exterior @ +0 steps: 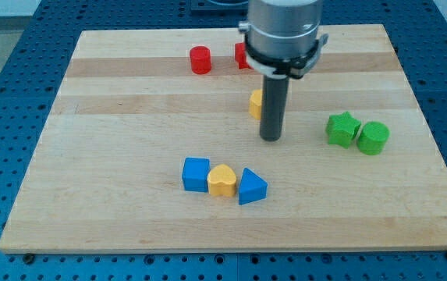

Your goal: Move the yellow hexagon closer to the yellow heart

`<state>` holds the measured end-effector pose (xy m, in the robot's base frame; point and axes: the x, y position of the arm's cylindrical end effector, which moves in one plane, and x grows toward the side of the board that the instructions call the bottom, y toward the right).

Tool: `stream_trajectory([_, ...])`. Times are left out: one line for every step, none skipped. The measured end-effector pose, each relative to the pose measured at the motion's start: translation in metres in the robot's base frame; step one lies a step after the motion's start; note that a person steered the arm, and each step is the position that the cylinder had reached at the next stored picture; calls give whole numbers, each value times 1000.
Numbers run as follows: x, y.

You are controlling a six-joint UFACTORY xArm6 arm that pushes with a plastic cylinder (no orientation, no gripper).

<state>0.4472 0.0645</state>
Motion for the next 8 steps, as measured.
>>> stream_trajectory([-21, 23])
stream_trajectory([-50, 25])
stream_trajectory([-80, 21])
stream_trajectory([-81, 20])
stream_trajectory([-64, -8])
stream_trajectory([-37, -57])
stream_trajectory([-16, -97])
stream_trajectory([5, -129])
